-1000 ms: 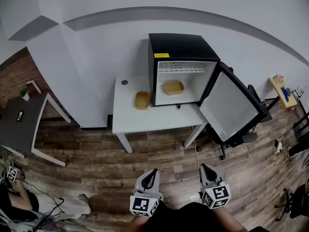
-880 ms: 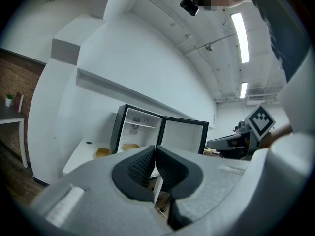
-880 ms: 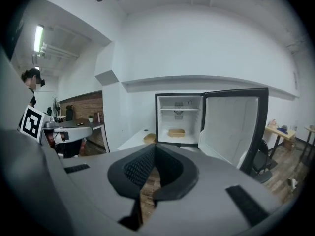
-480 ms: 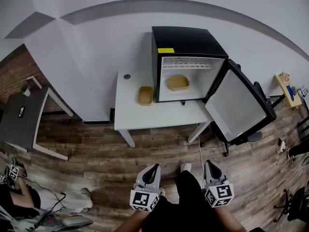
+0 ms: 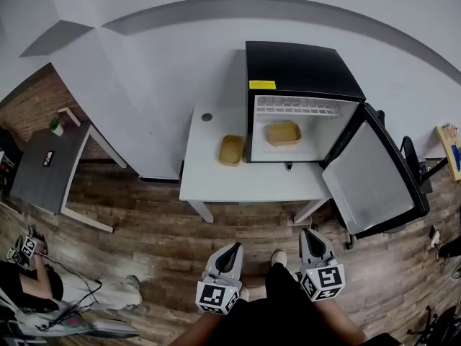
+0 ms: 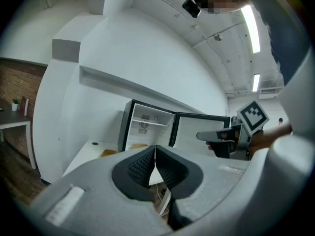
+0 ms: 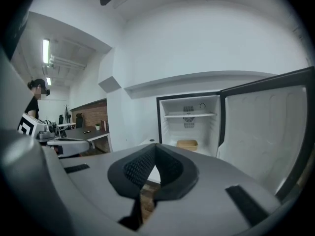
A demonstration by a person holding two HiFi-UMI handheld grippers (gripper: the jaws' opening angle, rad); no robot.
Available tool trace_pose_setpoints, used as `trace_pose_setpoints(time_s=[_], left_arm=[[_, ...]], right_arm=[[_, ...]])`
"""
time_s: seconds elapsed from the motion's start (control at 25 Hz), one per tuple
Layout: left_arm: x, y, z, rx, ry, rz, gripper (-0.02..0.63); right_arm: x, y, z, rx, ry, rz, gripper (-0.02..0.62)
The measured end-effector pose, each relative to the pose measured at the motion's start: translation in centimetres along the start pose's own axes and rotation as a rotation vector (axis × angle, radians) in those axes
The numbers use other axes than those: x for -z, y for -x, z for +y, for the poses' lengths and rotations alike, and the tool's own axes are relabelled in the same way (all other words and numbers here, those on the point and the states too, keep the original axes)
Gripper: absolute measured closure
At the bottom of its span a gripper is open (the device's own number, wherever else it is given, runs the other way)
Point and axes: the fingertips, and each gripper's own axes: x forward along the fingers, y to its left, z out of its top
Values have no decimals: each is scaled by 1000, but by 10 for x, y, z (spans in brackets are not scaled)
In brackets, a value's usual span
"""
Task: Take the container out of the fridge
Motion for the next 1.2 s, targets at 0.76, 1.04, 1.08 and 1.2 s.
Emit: trace_pose_setpoints(time_s=[0.76, 1.04, 1.08, 1.2], left_arm=[[-12, -242, -38, 44, -45, 89, 589], [-6, -264, -27, 117, -32, 123, 589], [-4, -267, -25, 136, -34, 132, 589], [4, -272, -18, 187, -69, 162, 589]], right_arm=[[-20, -95, -159, -70, -42, 56, 598], [-37, -114, -156, -73, 1, 44, 598], [-40, -116, -157, -62, 2, 44, 598], [-44, -119, -156, -23, -11, 45, 598]])
